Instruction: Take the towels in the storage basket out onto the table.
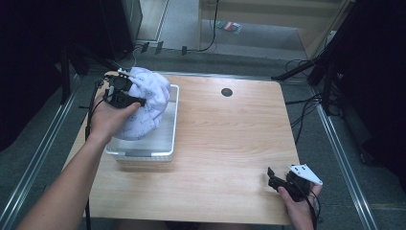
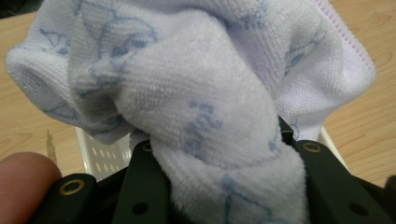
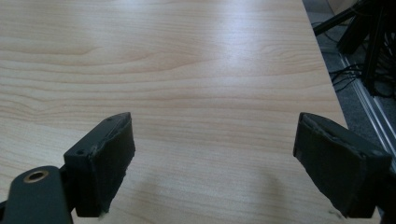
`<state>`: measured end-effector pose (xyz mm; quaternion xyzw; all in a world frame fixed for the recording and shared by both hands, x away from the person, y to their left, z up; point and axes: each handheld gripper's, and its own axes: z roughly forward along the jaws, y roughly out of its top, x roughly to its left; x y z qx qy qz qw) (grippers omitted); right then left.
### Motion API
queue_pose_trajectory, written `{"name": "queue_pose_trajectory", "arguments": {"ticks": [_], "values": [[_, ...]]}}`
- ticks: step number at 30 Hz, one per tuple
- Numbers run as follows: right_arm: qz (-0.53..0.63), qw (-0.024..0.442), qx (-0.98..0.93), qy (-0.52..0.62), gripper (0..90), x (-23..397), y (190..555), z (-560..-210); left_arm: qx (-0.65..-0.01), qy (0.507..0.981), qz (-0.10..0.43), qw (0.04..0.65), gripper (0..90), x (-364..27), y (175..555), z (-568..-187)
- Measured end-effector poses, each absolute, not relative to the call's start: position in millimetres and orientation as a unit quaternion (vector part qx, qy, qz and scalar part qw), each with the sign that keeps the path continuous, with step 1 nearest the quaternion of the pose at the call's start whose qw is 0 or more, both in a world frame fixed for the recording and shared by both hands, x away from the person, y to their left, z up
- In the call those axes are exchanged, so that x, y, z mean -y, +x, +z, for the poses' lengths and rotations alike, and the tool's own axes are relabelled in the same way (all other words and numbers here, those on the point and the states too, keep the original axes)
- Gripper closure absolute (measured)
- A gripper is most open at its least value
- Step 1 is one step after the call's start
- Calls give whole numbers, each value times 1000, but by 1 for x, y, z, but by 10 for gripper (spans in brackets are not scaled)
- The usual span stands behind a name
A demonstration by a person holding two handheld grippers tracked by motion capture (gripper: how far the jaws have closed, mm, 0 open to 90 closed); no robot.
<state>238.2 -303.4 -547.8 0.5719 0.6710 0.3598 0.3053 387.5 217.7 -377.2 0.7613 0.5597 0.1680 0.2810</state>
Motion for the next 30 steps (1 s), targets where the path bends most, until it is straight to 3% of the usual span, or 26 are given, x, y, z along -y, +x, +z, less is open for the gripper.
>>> {"name": "queue_pose_trajectory", "arguments": {"ticks": [18, 30], "values": [[380, 323, -657, 565, 134, 303, 233, -547, -532, 770, 176, 305, 639, -193, 388, -350], [378, 323, -658, 566, 135, 304, 234, -547, -503, 789, 170, 310, 637, -151, 393, -339]]}}
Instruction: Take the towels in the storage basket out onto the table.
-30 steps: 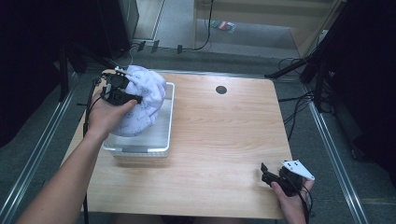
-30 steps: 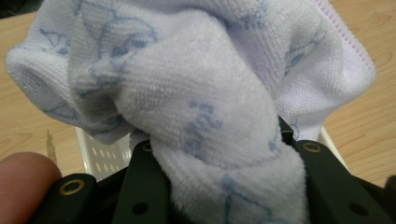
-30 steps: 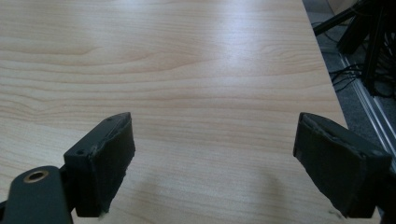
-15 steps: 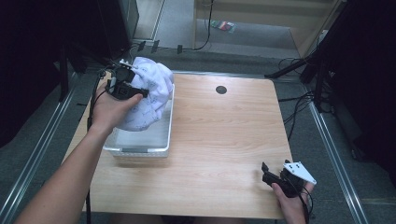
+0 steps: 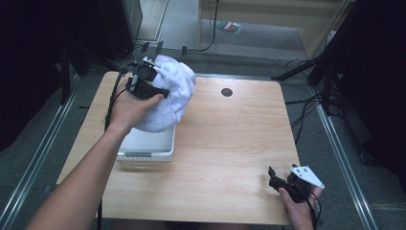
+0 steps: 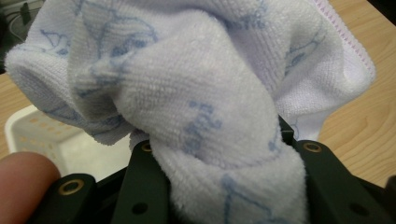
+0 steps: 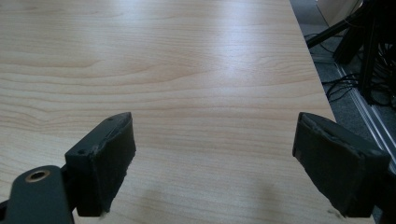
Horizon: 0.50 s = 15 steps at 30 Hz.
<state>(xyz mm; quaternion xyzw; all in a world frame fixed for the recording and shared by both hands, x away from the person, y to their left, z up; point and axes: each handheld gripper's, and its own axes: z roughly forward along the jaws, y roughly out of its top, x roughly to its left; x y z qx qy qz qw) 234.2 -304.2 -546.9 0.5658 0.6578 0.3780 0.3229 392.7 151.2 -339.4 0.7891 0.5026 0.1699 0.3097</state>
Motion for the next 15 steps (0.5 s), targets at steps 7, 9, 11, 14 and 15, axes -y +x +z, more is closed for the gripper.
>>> {"name": "queue_pose_trajectory", "arguments": {"ticks": [7, 9, 11, 14, 15], "values": [[376, 321, -660, 566, 134, 304, 235, -547, -493, 794, 165, 314, 636, -132, 396, -340], [375, 320, -660, 567, 135, 303, 235, -547, -490, 797, 163, 314, 636, -127, 396, -340], [376, 320, -661, 565, 135, 304, 235, -547, -487, 798, 159, 317, 636, -118, 397, -341], [376, 320, -661, 565, 135, 304, 235, -547, -485, 799, 157, 319, 635, -113, 398, -341], [377, 320, -661, 565, 135, 304, 235, -547, -483, 800, 156, 319, 635, -110, 398, -342]]}}
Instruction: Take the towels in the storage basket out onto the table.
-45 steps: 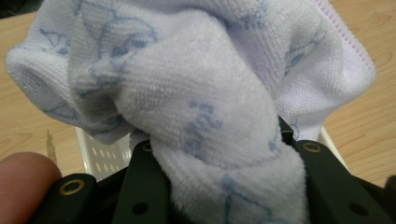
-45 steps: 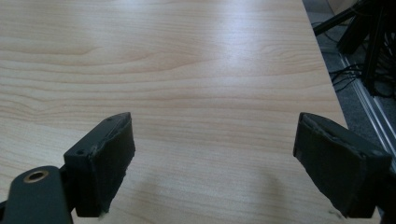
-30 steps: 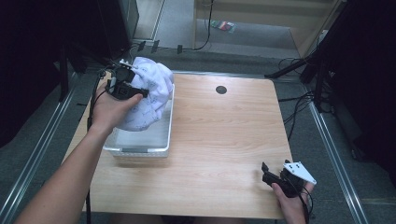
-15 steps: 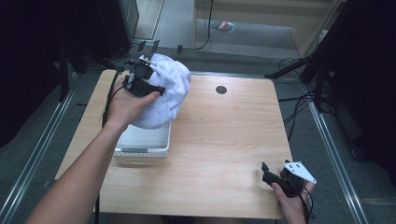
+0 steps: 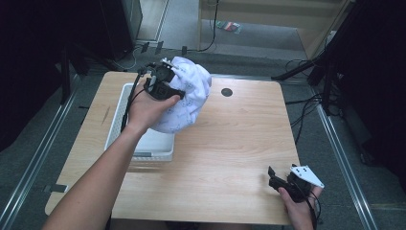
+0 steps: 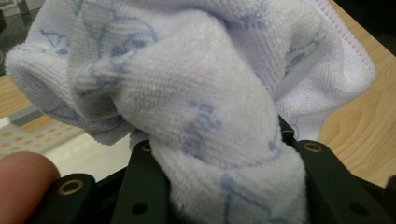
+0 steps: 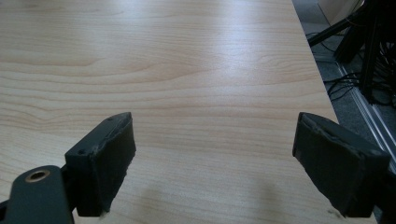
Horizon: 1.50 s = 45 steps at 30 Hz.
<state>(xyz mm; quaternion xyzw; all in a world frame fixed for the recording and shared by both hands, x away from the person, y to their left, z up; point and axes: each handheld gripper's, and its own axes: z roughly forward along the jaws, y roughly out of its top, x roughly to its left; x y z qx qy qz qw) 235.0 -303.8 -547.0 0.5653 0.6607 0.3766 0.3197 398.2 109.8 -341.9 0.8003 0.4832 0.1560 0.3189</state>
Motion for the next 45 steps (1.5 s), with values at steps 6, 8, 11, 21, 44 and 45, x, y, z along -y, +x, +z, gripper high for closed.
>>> {"name": "queue_pose_trajectory", "arguments": {"ticks": [6, 8, 11, 21, 44, 45], "values": [[377, 319, -660, 566, 135, 304, 235, -547, -477, 804, 150, 322, 635, -94, 401, -342], [379, 319, -659, 567, 134, 304, 235, -547, -475, 805, 149, 323, 634, -90, 402, -342], [379, 320, -658, 566, 135, 305, 235, -547, -474, 805, 147, 326, 634, -85, 403, -343], [379, 321, -659, 565, 134, 304, 234, -547, -466, 808, 135, 334, 633, -63, 407, -348], [382, 320, -656, 567, 132, 304, 234, -547, -458, 815, 92, 344, 630, -22, 409, -385], [382, 320, -656, 567, 132, 304, 234, -547, -458, 815, 89, 344, 629, -20, 409, -387]]}}
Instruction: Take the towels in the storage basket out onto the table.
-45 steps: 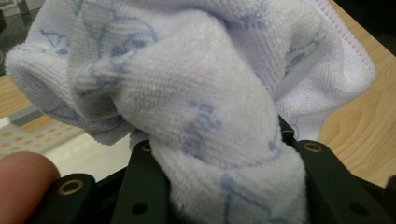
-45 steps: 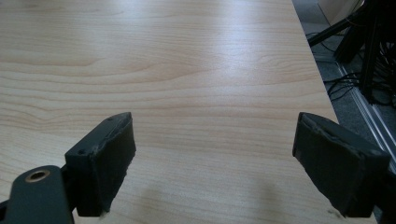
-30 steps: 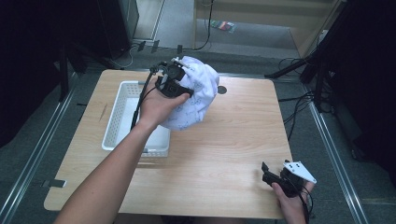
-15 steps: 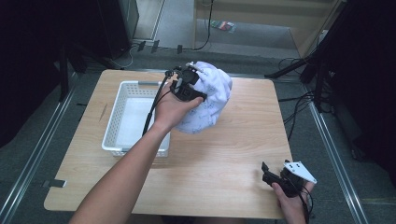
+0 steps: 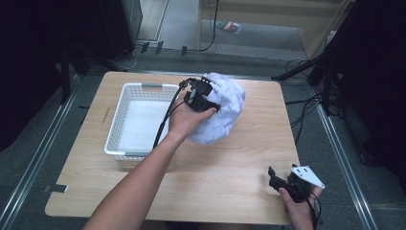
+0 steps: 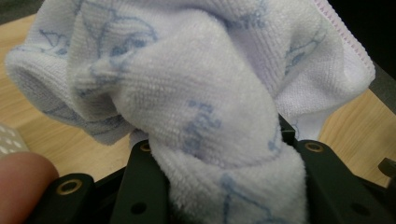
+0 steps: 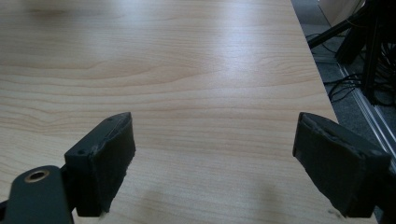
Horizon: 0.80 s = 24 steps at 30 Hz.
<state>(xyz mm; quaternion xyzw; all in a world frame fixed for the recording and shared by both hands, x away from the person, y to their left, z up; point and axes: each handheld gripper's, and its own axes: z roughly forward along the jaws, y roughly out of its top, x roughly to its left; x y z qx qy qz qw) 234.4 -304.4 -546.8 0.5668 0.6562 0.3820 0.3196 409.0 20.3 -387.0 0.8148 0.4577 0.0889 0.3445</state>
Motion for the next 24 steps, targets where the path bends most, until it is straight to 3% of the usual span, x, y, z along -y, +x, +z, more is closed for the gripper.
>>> {"name": "queue_pose_trajectory", "arguments": {"ticks": [10, 24], "values": [[382, 320, -656, 566, 132, 304, 234, -547, -464, 822, 63, 325, 617, -9, 410, -424], [382, 320, -657, 566, 133, 304, 234, -547, -477, 820, 20, 316, 516, -4, 410, -458]]}}
